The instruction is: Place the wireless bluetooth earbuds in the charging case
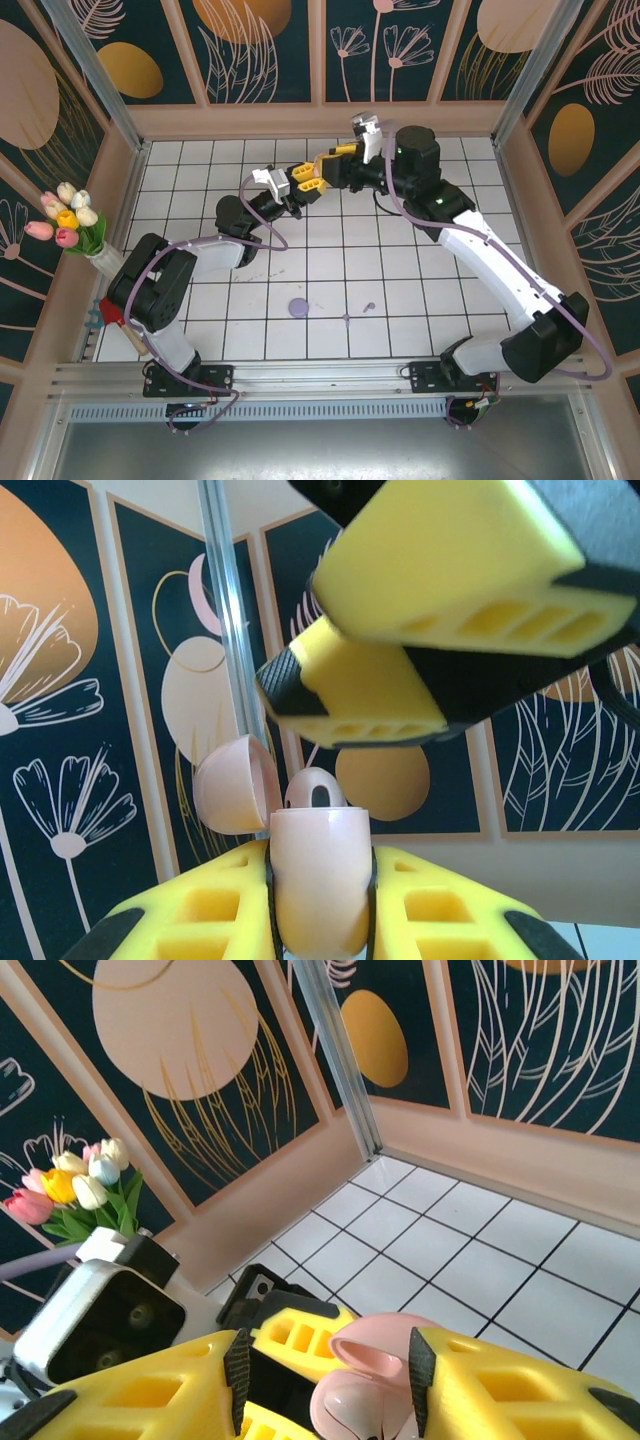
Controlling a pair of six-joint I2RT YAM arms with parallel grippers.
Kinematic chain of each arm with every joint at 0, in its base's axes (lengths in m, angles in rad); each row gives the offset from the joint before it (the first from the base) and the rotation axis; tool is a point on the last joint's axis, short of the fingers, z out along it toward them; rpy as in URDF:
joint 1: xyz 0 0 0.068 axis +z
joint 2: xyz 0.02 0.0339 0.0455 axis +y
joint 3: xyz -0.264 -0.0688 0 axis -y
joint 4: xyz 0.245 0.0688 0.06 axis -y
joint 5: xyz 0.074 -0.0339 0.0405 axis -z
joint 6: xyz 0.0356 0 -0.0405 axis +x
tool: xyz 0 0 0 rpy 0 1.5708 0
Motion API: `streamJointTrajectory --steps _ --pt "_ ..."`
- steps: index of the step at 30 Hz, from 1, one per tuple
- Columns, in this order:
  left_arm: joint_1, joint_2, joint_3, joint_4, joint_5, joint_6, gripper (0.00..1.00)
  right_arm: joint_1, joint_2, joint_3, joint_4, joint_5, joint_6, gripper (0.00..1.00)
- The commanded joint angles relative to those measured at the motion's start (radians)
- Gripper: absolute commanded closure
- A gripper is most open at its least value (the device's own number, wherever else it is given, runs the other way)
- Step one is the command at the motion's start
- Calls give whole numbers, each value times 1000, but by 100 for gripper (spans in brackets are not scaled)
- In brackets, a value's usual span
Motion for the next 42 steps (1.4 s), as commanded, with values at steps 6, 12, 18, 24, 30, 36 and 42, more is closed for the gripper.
streamJointTrajectory --steps 6,12,18,24,30,36,42 --pt "-6 -4 -20 59 15 -10 100 -95 102 283 -217 150 124 52" --pt "-5 7 -28 60 22 -15 100 -129 414 725 -607 172 148 53" --pt "-6 19 -26 59 17 -22 100 -123 618 964 -778 99 157 56" --pt "-6 23 -20 27 5 -15 100 -52 593 878 -817 135 120 62" --pt "-6 28 -17 0 -9 -7 100 0 456 636 -738 180 129 65" --pt "-6 37 -10 -2 -11 -19 100 -12 355 486 -651 220 174 64" --pt "-6 43 -1 -32 -26 -39 100 -72 287 394 -563 324 291 58"
